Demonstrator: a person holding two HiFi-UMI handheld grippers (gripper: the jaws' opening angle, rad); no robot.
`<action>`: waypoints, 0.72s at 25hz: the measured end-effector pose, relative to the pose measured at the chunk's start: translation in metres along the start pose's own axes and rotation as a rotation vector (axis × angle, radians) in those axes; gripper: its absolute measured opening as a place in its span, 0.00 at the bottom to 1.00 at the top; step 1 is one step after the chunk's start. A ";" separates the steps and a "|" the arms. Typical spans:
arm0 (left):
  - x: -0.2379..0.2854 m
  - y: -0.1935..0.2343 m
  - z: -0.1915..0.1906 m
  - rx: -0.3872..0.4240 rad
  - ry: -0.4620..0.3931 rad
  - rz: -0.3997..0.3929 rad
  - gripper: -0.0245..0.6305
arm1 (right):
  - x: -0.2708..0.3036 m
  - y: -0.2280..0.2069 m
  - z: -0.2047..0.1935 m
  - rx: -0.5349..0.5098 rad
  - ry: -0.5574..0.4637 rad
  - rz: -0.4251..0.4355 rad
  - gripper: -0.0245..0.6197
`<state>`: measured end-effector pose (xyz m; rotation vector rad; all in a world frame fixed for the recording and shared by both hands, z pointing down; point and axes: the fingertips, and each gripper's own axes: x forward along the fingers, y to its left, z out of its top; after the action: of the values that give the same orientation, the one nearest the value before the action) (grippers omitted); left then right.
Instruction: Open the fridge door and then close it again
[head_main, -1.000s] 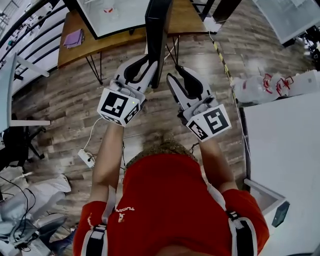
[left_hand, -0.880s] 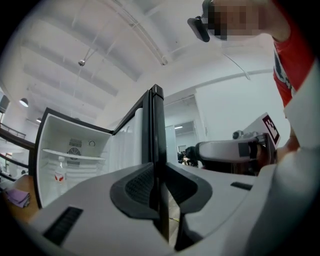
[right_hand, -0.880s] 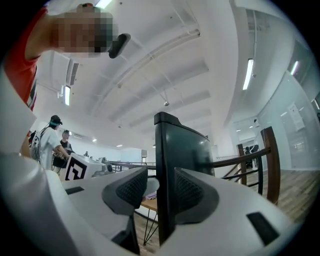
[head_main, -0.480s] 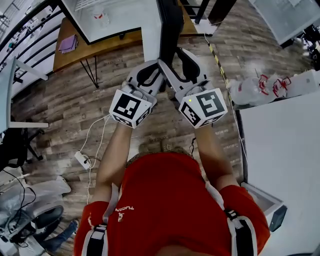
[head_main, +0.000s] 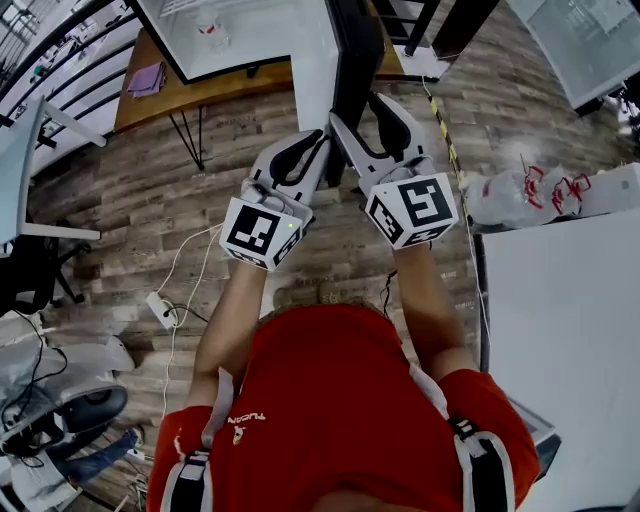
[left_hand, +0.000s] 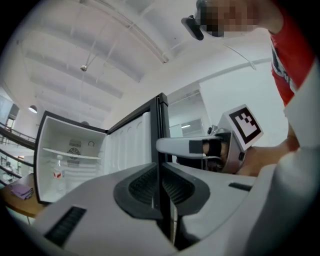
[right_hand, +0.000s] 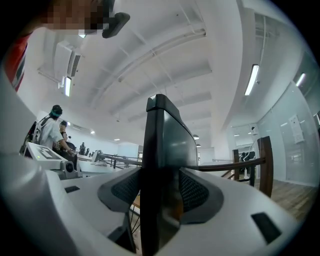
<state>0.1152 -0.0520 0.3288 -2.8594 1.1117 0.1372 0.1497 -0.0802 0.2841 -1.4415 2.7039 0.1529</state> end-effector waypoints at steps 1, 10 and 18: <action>-0.005 0.003 0.000 -0.012 -0.001 0.016 0.09 | -0.001 -0.003 0.000 0.007 -0.003 -0.001 0.41; -0.073 0.031 0.011 -0.048 -0.023 0.149 0.05 | -0.020 -0.026 0.001 0.027 -0.025 -0.012 0.35; -0.117 0.047 0.021 -0.032 -0.014 0.218 0.05 | -0.031 -0.047 0.001 0.036 -0.036 -0.006 0.35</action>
<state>-0.0043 -0.0061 0.3196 -2.7511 1.4285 0.1880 0.2063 -0.0803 0.2838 -1.4224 2.6600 0.1274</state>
